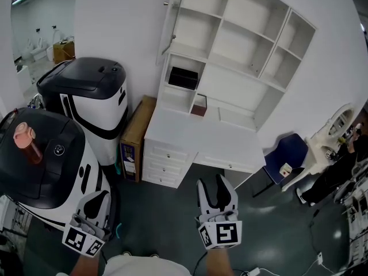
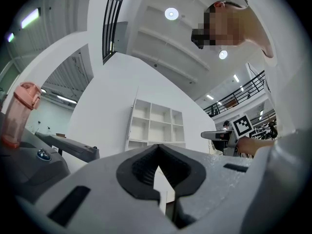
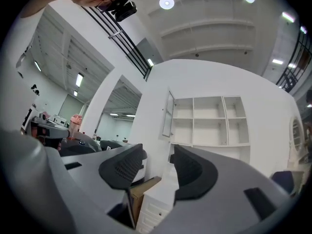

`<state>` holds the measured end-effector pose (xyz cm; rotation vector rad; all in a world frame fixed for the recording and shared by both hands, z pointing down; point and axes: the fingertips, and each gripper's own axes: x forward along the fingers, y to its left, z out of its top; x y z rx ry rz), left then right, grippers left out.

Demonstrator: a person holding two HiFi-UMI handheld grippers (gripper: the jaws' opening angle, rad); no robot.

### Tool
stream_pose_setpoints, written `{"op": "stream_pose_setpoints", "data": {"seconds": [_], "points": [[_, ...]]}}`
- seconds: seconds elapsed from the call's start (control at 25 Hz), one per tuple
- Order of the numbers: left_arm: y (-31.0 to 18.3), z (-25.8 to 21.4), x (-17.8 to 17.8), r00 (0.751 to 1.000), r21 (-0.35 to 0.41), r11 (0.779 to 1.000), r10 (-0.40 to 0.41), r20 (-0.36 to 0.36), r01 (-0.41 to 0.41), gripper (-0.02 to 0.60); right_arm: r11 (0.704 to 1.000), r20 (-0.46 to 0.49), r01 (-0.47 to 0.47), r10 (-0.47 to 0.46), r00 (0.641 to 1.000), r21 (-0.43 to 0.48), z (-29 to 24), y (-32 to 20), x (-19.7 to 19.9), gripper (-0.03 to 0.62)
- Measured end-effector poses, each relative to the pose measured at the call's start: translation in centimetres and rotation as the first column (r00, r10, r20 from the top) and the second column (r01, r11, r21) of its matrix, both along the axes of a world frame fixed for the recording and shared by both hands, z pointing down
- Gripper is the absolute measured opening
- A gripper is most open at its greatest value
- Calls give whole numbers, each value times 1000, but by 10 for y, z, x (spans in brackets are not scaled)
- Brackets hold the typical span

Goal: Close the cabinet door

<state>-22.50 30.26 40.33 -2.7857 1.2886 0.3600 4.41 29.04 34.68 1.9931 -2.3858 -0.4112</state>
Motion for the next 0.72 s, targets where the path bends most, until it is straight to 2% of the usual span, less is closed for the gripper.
{"op": "stream_pose_setpoints", "data": {"seconds": [0.08,0.16,0.24,0.48,0.72], "points": [[-1,2,8,1000,1,1000,-6,2,6,3,999,1,27,-27,1000,18,-6,-8,3,202],[-3,6,14,1000,-1,1000,-12,7,12,3,998,6,59,-59,998,33,-10,-16,3,265],[-5,12,19,1000,-10,1000,-17,15,17,3,995,13,82,-83,996,50,-12,-24,4,295],[-35,26,29,999,-44,999,-31,26,32,3,991,16,116,-117,993,63,-14,-60,7,330],[-120,41,49,1000,-57,998,-3,-3,3,3,993,-24,106,-105,994,45,-6,-133,14,331]]}}
